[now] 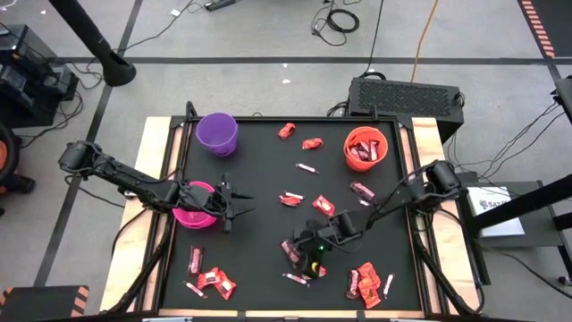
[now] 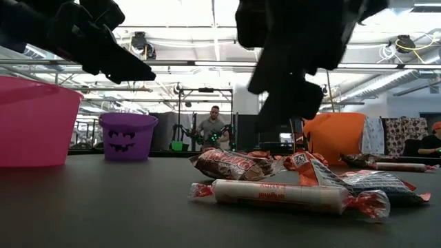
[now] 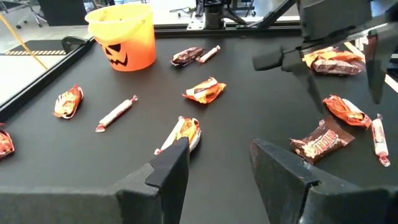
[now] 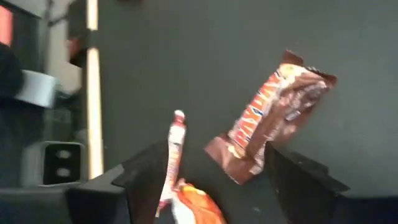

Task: Sort candy by brand, put in halloween buckets
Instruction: Put the brown candy into the orange bucket

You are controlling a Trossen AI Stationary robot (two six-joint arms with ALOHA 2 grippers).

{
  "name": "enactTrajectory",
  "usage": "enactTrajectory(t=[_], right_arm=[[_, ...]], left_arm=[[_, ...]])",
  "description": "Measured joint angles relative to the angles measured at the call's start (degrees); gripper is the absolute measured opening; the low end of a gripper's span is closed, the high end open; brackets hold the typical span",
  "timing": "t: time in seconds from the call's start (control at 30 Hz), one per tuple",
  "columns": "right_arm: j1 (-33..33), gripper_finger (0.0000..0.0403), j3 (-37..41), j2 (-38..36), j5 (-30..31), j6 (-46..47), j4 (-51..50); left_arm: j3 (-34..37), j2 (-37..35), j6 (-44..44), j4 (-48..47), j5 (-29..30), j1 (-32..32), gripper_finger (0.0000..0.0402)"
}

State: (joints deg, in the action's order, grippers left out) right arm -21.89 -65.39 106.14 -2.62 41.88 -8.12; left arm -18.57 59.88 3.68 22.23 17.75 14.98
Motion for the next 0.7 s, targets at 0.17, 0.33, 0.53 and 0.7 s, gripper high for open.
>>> enactTrajectory(t=[0.17,0.33,0.53,0.7], right_arm=[[-1.97,0.0254,0.04,3.89,4.21,-3.05,1.54],[-3.02,0.0239,-0.6,7.71,4.58,-3.68,2.91],[-3.33,0.021,-0.81,8.68,5.76,-2.61,2.23],[-3.41,0.018,-0.68,8.75,8.11,0.56,3.49]], left_arm=[[0.0,0.0,0.04,-0.03,0.0,0.0,0.0176],[0.0,0.0,0.04,-0.01,0.01,-0.01,0.0176],[0.0,0.0,0.07,0.01,0.01,-0.02,0.0176],[0.0,0.0,0.14,-0.01,0.01,-0.02,0.0176]])
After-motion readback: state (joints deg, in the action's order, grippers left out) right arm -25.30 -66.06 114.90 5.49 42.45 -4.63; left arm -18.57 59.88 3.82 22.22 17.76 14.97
